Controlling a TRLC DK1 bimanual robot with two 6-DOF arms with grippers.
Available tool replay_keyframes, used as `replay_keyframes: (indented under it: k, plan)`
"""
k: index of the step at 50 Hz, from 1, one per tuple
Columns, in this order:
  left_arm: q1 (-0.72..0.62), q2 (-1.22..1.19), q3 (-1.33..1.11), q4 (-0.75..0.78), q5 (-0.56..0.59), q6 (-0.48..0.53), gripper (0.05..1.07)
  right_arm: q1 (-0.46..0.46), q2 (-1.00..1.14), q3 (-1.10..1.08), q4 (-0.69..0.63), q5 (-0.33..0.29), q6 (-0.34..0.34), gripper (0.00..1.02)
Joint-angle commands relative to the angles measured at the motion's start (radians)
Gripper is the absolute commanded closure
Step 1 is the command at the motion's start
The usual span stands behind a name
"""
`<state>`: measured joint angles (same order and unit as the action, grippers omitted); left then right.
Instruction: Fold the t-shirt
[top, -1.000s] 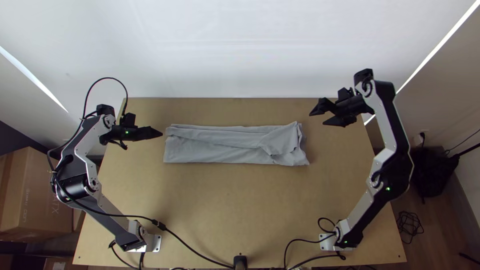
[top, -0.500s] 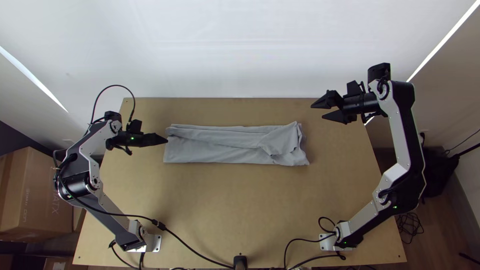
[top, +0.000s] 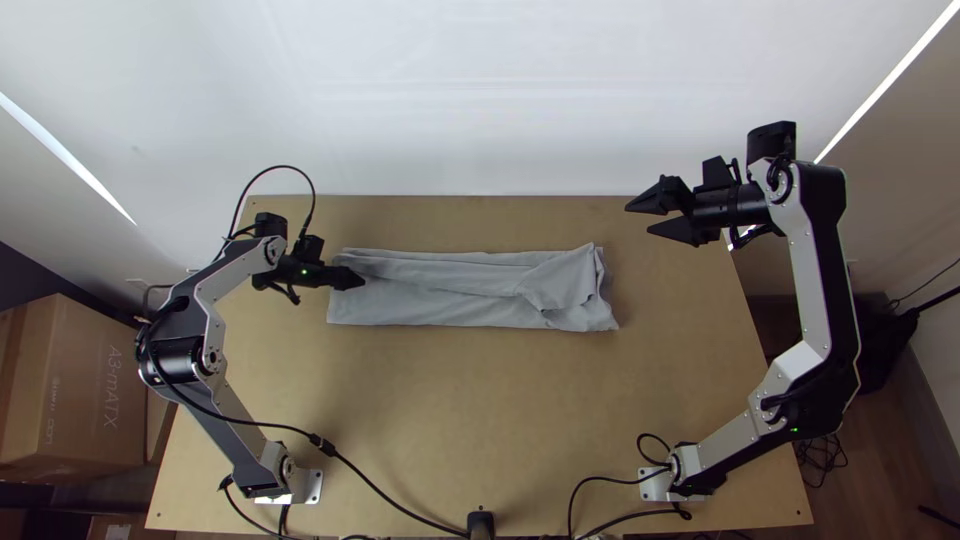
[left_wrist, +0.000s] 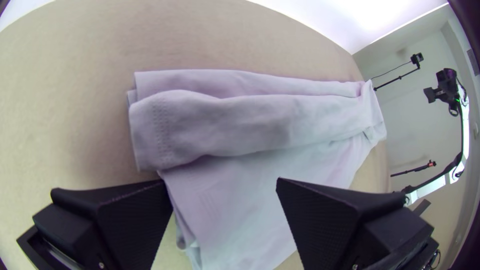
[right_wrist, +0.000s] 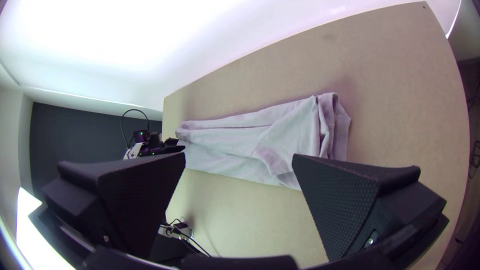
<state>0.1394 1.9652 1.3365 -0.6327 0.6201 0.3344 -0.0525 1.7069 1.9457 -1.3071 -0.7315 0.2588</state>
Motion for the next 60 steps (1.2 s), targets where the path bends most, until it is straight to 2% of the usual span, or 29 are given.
replay_keyframes:
  k: [1, 7, 10, 11, 12, 15, 16, 27, 42, 51, 60]
  plan:
    - [-0.041, 0.040, -0.017, -0.007, -0.022, -0.052, 0.10, 0.017, -0.027, 0.016, -0.007, -0.013, 0.020, 0.04]
    - [-0.084, 0.034, -0.026, 0.013, -0.028, -0.086, 0.11, 0.023, -0.035, 0.010, -0.006, -0.013, 0.022, 0.04]
    - [-0.103, 0.024, -0.043, 0.053, -0.062, -0.098, 0.24, 0.023, -0.038, 0.006, -0.006, -0.013, 0.022, 0.04]
    - [-0.104, 0.018, -0.053, 0.064, -0.069, -0.098, 0.33, 0.023, -0.041, 0.006, -0.006, -0.013, 0.022, 0.04]
    - [-0.107, 0.014, -0.062, 0.077, -0.074, -0.098, 0.47, 0.023, -0.043, 0.002, -0.007, -0.013, 0.022, 0.04]
    - [-0.107, 0.011, -0.074, 0.116, -0.109, -0.112, 0.99, 0.022, -0.053, -0.005, -0.006, -0.013, 0.022, 0.04]
    - [-0.107, 0.009, -0.074, 0.116, -0.114, -0.112, 1.06, 0.022, -0.055, -0.008, -0.006, -0.013, 0.022, 0.04]
    - [-0.006, -0.037, -0.105, 0.107, -0.125, -0.095, 1.05, 0.014, -0.090, -0.057, -0.001, -0.014, 0.011, 0.04]
    - [0.258, -0.088, -0.089, 0.013, -0.114, 0.057, 1.05, 0.003, -0.096, -0.062, 0.002, -0.013, -0.009, 0.04]
    - [0.393, -0.101, -0.034, -0.076, -0.105, 0.147, 1.05, -0.014, -0.093, -0.076, 0.012, -0.013, -0.020, 0.04]
    - [0.424, -0.167, 0.021, -0.219, -0.094, 0.175, 1.05, -0.017, -0.092, -0.090, 0.017, -0.014, -0.023, 0.04]
